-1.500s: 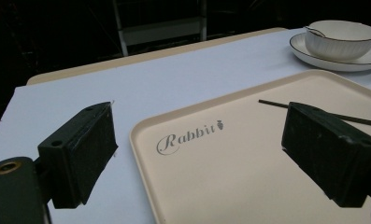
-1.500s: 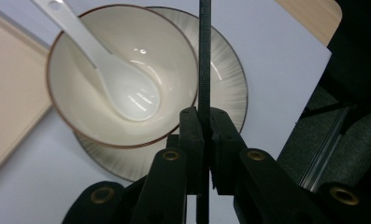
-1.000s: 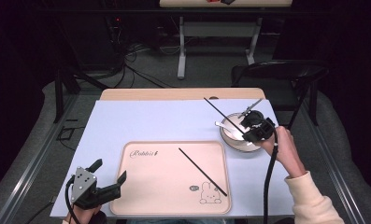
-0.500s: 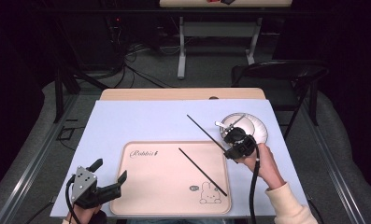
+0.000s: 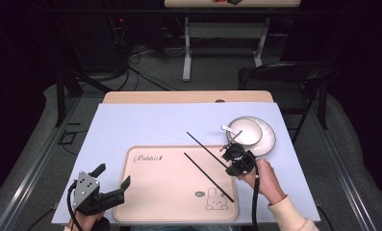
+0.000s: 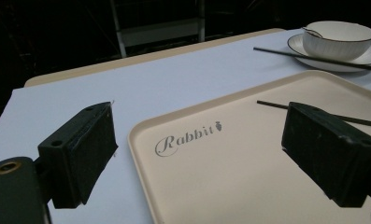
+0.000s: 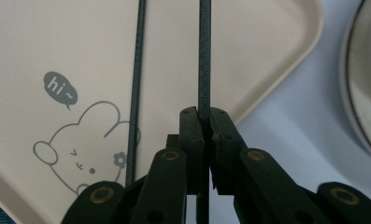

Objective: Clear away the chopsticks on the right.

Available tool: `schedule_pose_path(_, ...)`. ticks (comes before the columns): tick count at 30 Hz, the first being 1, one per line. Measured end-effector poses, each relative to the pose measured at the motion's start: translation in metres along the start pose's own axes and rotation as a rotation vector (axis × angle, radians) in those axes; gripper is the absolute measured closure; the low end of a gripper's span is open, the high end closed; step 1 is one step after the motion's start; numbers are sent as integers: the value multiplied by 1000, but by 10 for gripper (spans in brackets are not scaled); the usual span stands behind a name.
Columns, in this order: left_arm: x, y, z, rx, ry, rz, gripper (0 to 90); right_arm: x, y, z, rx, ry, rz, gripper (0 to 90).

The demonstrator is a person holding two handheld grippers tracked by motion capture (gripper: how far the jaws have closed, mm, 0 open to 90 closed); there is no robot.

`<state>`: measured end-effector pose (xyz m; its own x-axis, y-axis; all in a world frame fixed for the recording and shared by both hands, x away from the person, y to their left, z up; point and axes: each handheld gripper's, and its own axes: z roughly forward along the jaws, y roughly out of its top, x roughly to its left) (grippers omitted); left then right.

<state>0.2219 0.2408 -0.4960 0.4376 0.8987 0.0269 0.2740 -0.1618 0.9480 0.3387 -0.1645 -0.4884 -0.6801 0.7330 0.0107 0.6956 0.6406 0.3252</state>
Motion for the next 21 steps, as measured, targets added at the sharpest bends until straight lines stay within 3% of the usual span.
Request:
schedule_pose_path(1,0,0,0,0,0,0,99,19,-6,14,52,20,-14,848)
schedule_pose_path(2,0,0,0,1,0,1,100,21,-7,17,58,21,-18,848)
schedule_pose_path(7,0,0,1,4,0,3,100,23,-7,29,95,20,-12,847)
schedule_pose_path(13,-1,0,1,10,-2,5,100,23,-5,38,99,28,-14,843)
schedule_pose_path(16,0,0,1,11,-2,4,100,22,-5,37,91,51,6,757)
schedule_pose_path(17,0,0,1,10,-2,3,100,22,-6,36,85,58,20,681)
schedule_pose_path(21,0,0,1,9,-2,2,100,17,-8,28,53,61,-3,437)
